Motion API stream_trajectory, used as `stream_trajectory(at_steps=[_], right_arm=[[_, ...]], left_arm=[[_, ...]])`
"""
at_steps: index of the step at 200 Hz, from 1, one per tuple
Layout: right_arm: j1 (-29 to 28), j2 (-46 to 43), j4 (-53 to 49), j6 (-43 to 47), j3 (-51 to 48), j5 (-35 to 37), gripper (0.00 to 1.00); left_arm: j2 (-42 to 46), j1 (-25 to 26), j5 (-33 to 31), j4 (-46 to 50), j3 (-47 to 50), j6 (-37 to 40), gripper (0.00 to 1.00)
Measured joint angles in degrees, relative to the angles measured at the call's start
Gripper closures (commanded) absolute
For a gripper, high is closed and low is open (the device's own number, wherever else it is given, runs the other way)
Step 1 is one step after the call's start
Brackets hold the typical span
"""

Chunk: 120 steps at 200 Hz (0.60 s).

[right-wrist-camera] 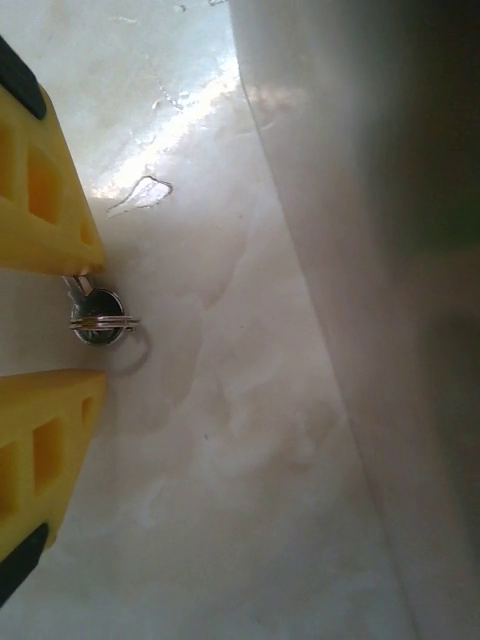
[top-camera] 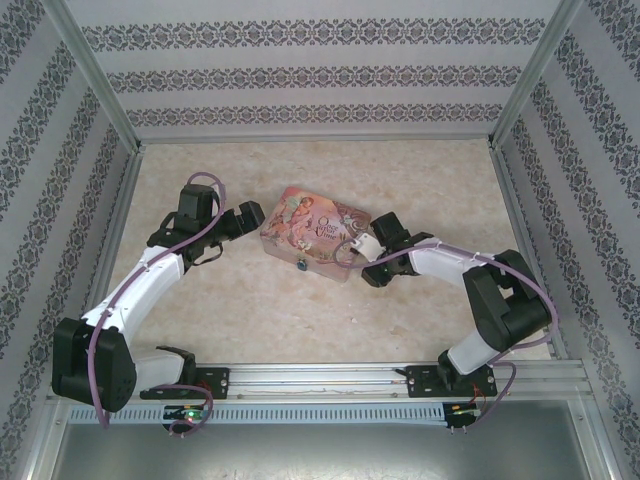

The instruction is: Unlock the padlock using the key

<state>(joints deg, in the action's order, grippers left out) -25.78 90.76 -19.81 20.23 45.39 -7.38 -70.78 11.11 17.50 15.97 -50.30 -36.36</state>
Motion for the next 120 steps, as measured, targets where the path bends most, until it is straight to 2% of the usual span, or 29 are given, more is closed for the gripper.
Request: stream_trajectory(at_steps=[46, 120], right_arm=[[0.17, 0.20, -0.15, 0.31, 0.35, -0.83, 1.00], [3.54, -8.31, -0.39, -2.71, -0.59, -4.50, 1.00]], left_arm=[[0.00, -0.42, -0.17, 0.33, -0.85, 0.15, 0.01], [0.02, -0.42, 0.02, 0.39, -1.07, 0.17, 0.01]])
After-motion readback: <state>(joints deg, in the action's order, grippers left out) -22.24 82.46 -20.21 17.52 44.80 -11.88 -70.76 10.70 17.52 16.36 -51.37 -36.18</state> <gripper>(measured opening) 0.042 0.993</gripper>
